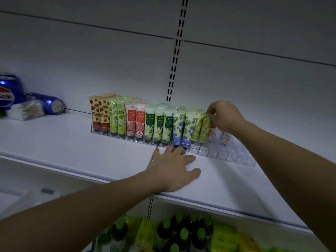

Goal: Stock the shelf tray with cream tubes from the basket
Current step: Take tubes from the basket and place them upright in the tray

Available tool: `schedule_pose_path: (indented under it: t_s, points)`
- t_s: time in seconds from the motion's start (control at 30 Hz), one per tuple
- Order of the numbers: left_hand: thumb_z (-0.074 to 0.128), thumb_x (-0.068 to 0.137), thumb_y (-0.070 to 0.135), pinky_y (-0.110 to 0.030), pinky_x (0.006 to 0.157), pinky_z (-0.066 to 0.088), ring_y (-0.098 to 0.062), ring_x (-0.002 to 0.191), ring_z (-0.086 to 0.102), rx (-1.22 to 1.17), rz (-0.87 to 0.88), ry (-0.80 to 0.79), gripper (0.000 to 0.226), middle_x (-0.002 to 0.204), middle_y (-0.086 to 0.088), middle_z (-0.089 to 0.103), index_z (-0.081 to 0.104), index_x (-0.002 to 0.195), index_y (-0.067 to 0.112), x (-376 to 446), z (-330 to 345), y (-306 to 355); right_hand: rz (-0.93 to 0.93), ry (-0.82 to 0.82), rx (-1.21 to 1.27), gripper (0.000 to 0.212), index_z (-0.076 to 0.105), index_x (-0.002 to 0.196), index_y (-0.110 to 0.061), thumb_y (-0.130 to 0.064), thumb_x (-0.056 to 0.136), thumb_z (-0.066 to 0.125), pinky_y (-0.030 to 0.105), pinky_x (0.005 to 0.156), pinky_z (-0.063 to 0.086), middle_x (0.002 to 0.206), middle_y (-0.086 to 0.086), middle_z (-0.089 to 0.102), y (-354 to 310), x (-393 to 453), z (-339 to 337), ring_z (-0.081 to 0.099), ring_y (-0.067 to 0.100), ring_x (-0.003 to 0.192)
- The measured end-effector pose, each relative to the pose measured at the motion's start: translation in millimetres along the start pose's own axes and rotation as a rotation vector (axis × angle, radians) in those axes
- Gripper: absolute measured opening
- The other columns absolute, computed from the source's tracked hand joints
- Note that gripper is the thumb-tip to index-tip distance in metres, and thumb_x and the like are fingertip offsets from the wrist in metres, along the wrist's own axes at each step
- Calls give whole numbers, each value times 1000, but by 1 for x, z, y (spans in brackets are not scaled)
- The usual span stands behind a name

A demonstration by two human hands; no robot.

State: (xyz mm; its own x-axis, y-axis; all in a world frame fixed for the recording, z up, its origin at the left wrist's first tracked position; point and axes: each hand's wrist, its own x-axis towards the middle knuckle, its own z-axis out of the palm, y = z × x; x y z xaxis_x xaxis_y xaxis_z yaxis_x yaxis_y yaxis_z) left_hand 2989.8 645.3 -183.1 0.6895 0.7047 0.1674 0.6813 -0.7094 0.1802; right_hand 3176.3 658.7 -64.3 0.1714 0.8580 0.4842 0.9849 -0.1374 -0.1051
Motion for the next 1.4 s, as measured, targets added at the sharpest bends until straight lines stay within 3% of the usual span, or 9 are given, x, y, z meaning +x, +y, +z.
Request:
schedule_pose_path:
  t_s: [0.2,0.37,0.57,0.67,0.87,1.0,1.13,1.23,1.4]
  points:
    - [23,87,70,-58,110,16,-20,136,25,-14,-24,4,64,147,6,33,35,142,42,0,-2,0,48,-71,-16,36,54,128,-11,-14,93,53,35,88,46,124,13,60,-6,-20,-25,56,31,110]
    - [24,86,68,-60,108,19,-22,136,31,73,-93,19,63,148,1,37,42,139,38,-8,-8,8,46,-181,17,28,61,117,-13,-27,97,48,32,82,47,118,11,64,-22,-52,-45,58,27,99]
    - [26,93,56,-60,107,19,-31,135,31,307,-239,110,61,148,-9,36,41,141,21,-34,-24,23,18,-360,53,40,66,111,-4,-35,100,42,38,91,48,118,16,64,-46,-104,-57,59,31,104]
    - [36,91,57,-59,107,24,-30,135,34,189,-262,107,59,147,-9,40,46,138,23,-58,-37,30,11,-373,100,41,66,111,0,-33,101,44,36,94,46,118,19,64,-61,-132,-63,59,31,105]
    - [47,87,51,-46,93,41,-27,112,53,-49,-188,322,43,121,-4,60,58,120,27,-138,-35,24,9,-496,203,33,64,104,-6,-33,100,46,29,57,51,95,9,69,-83,-187,-69,68,24,81]
    - [44,86,43,-41,84,43,-22,102,51,-112,-77,476,35,104,1,62,61,110,25,-194,10,11,-20,-549,299,25,65,97,-13,-32,98,50,28,56,51,86,3,69,-96,-225,-42,68,18,73]
    - [49,88,35,-37,83,47,-23,97,55,-254,-208,267,28,100,1,62,62,110,22,-223,85,-15,20,-693,389,18,65,86,-15,-25,95,53,26,52,51,84,4,70,-105,-260,20,67,20,65]
    - [55,90,28,-35,82,51,-27,97,63,-372,-367,5,22,101,-5,68,64,108,19,-231,146,-29,95,-814,463,22,66,89,-5,-22,95,52,24,45,48,85,13,68,-102,-292,83,62,25,63]
    - [63,86,25,-26,76,50,-22,85,65,-543,-637,-254,4,96,-7,72,65,89,23,-250,246,-32,301,-1049,519,34,64,107,6,-22,98,49,25,51,44,101,22,69,-89,-355,196,59,25,70]
